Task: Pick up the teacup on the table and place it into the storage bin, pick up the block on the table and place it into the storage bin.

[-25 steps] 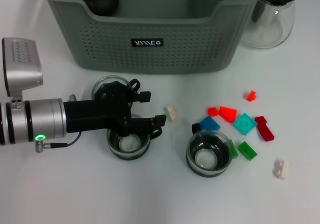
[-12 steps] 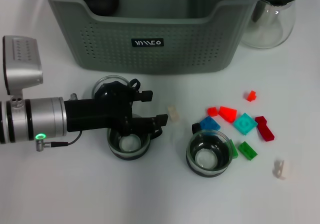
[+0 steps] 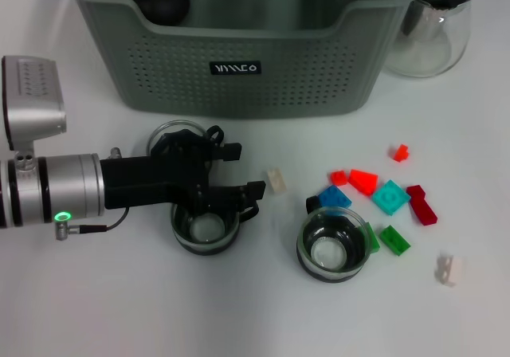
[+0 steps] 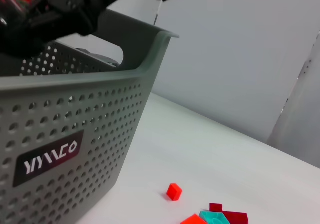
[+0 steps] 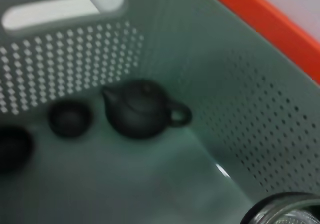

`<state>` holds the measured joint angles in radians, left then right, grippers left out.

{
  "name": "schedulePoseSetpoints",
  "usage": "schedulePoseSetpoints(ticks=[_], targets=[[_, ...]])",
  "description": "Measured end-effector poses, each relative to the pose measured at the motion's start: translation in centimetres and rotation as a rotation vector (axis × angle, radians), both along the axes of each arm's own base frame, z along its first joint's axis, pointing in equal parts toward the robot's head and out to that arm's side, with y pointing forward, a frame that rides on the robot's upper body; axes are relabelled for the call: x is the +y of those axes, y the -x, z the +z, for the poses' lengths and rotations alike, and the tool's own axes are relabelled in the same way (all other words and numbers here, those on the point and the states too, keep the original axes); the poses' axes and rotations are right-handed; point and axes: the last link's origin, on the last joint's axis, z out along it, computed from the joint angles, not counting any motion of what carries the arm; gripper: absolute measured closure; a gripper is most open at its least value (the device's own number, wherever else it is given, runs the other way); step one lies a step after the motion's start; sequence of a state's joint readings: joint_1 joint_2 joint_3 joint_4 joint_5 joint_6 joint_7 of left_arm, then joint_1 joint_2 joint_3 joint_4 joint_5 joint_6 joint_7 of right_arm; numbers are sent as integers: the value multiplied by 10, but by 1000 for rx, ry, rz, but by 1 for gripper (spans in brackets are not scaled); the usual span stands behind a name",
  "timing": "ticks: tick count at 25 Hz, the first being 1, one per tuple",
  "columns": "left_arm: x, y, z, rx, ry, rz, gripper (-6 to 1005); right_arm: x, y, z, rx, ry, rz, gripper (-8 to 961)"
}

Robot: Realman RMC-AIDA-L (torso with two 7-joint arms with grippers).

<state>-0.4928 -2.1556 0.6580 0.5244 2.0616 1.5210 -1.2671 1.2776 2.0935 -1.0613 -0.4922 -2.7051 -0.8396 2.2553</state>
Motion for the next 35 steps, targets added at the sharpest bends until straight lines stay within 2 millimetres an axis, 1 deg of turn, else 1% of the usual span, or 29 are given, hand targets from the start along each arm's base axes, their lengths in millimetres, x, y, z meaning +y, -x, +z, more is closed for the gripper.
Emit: schedulePoseSetpoints(ticks=[3,12,26,35], targets=[[-1,0,0,-1,0,2,174,1,-5,-3,-33,-13,0,895],[-2,0,-1,-4,3,2,174,-2,-13,-8,-92,-8,5,894],[-2,0,-1,-5,4,4,174,-4,-16,-8,-102,1,-3,893],[-1,0,-1,-6,5,5,174,-6,-17,-8,-114,16,-6,823]])
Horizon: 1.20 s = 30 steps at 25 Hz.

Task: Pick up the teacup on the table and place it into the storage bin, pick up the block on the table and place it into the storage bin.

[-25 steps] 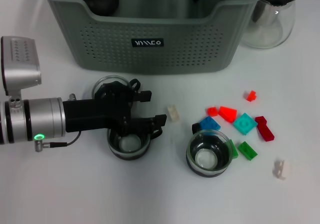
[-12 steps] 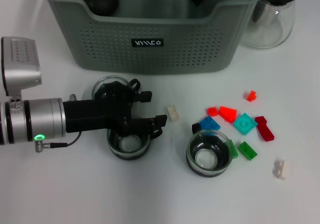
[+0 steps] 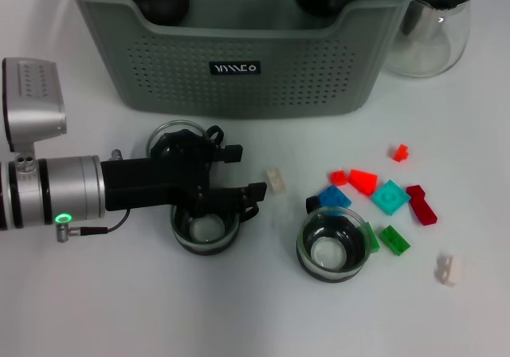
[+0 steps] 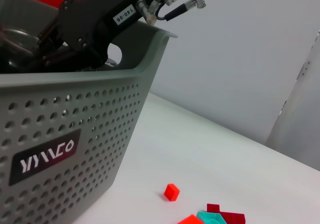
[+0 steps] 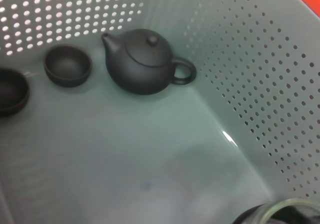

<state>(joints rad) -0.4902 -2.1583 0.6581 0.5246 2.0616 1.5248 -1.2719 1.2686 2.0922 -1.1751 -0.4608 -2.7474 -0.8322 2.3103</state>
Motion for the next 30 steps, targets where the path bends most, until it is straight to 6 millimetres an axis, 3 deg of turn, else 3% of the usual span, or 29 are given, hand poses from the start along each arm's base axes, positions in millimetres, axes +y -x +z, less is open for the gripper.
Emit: schedulePoseSetpoints(ticks=[5,9,17,22,24,27,30], targets=[[0,1,0,0,0,2,174,0,1,0,0,1,4,796],[-1,1,0,-1,1,5,174,1,7,3,6,0,18,604],[-3,3,0,-1,4,12,173,-3,50,34,177,-15,84,448],[-6,7,4,-18,-4,24,173,-20,83,66,362,12,159,394],[-8,8,7,-29,-7,26,173,-30,89,76,426,52,184,306],[-10,9,10,-41,-13,27,173,-46,88,89,503,127,213,174],[-11,10,14,-50,-17,26,173,-63,79,103,601,234,234,122]])
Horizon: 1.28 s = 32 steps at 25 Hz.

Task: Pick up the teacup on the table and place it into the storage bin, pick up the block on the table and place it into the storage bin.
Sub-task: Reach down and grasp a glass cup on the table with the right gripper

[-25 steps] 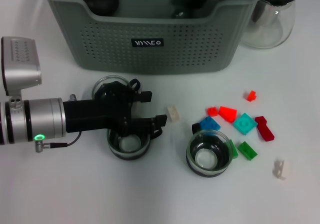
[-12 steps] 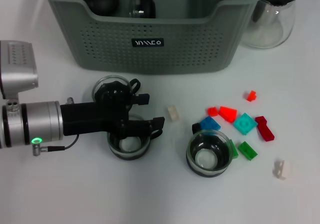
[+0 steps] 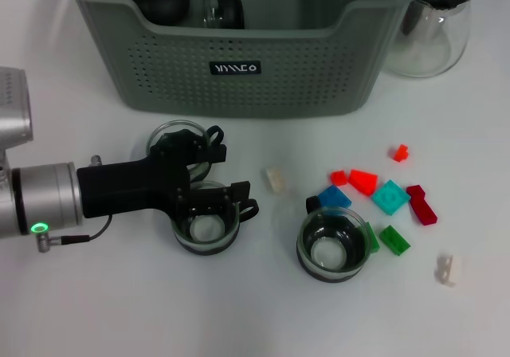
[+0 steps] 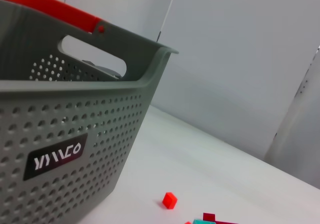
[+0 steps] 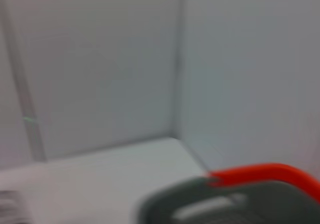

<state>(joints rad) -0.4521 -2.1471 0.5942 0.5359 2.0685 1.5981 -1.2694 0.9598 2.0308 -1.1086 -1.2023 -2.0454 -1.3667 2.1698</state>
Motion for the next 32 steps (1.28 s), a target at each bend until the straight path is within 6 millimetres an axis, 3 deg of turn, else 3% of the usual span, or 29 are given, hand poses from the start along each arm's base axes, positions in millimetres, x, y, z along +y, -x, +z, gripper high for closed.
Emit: schedulePoseSetpoints(ticks=[4,8,17,24,29,32], targets=[[-2,1,4,-6,-1,-4,173,-19,-23,18,76,108,41,89],[-2,1,6,-3,1,-15,173,-37,-53,26,46,189,75,92],[0,2,11,10,-6,-28,173,-69,-107,29,-108,363,66,96],[1,2,11,16,-13,-33,173,-85,-125,0,-297,509,51,96],[2,4,11,25,-20,-27,173,-96,-122,-35,-467,593,93,97],[2,3,9,25,-22,-28,173,-98,-120,-47,-523,604,117,97]])
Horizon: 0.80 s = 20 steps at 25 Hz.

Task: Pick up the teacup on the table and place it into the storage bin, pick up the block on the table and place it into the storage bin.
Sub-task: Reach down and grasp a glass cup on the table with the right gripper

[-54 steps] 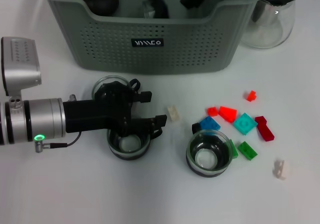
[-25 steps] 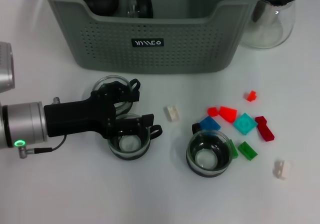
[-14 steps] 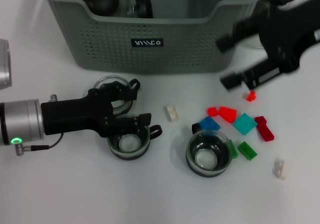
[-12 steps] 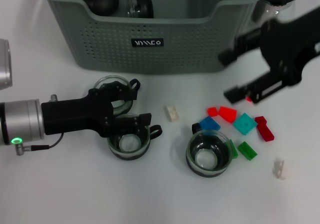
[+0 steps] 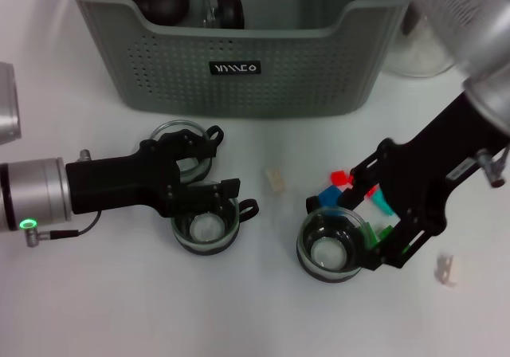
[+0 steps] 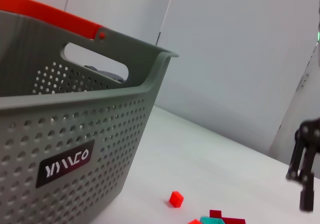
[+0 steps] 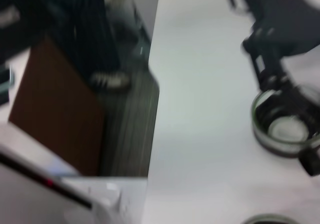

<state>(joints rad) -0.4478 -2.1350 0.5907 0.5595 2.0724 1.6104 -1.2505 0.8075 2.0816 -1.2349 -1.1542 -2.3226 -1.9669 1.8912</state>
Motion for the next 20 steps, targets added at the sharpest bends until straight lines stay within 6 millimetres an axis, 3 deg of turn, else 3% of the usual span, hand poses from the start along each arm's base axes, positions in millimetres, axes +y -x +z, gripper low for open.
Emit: schedulePoseSetpoints(ticks=[5,20], targets=[[2,2,-5,22,-13,6,173,-1,-2,-28,-112,16,78,97],[3,1,-7,16,-25,15,173,-15,-7,-74,-250,21,198,97]])
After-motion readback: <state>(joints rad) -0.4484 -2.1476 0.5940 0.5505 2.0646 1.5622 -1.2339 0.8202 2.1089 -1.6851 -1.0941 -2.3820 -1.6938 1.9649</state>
